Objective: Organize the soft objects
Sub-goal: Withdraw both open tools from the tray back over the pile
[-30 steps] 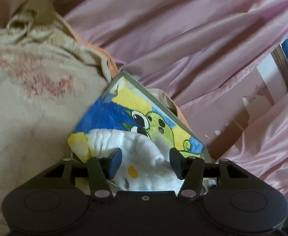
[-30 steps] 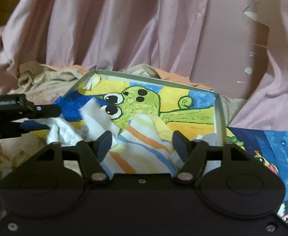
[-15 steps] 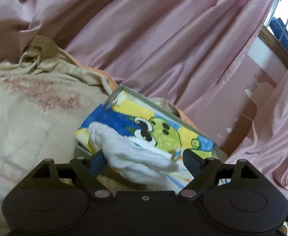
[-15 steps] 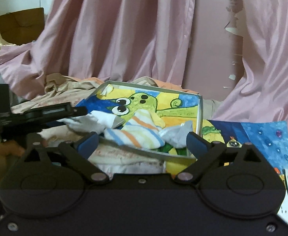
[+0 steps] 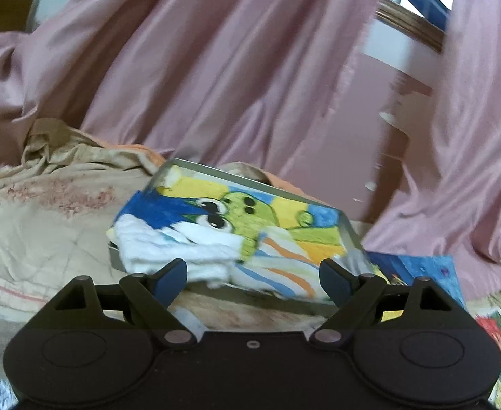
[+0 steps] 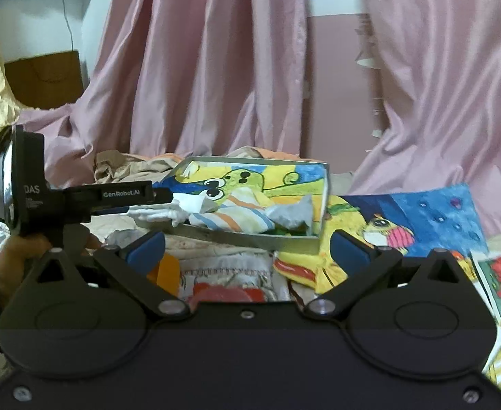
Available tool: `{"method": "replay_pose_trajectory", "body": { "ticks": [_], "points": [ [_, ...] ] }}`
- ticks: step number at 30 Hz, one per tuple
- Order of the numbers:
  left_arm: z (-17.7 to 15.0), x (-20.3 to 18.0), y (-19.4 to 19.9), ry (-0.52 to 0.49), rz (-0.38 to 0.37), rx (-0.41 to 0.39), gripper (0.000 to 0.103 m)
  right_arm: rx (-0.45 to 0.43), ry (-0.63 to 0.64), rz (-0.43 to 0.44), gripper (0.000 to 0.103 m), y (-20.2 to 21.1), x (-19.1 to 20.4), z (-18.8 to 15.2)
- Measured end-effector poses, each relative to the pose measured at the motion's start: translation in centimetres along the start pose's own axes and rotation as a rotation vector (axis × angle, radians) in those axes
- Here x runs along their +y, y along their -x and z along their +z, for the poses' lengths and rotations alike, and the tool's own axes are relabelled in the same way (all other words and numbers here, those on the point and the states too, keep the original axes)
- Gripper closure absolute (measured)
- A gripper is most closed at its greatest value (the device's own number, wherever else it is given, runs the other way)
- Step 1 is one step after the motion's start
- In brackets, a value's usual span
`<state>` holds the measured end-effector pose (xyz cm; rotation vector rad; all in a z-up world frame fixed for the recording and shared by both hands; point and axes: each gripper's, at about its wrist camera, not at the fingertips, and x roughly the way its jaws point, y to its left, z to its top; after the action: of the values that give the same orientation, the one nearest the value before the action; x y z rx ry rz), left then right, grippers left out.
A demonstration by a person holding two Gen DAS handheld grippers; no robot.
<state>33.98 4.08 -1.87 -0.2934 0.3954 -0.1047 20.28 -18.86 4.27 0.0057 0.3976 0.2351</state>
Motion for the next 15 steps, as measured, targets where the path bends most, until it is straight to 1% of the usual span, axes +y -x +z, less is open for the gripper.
{"method": "replay_pose_trajectory", "body": {
  "ticks": [3, 6, 7, 9, 15],
  "points": [
    [-0.6, -1.8, 2.1, -0.019, -0.031, 0.000, 0.016, -0.015, -0.028, -0.007, 0.001, 2.0, -1.0, -1.5],
    [-1.4, -3.8, 4.7, -0.068, -0.046, -0.009, 0.012, -0.038, -0.036, -0.017, 0.001, 3.8, -1.6, -2.9],
    [-1.8, -4.3, 5.5, -0.087, -0.046, -0.012, 0.010, -0.043, -0.038, -0.020, 0.000, 4.4, -1.7, -3.3],
    [-2.5, -5.4, 7.0, -0.120, -0.039, -0.011, 0.009, -0.050, -0.034, -0.019, 0.001, 5.4, -2.0, -4.0],
    [-4.6, -7.2, 11.2, -0.157, -0.031, 0.011, 0.005, -0.066, -0.038, -0.030, 0.001, 8.4, -2.3, -5.3]
  ]
}}
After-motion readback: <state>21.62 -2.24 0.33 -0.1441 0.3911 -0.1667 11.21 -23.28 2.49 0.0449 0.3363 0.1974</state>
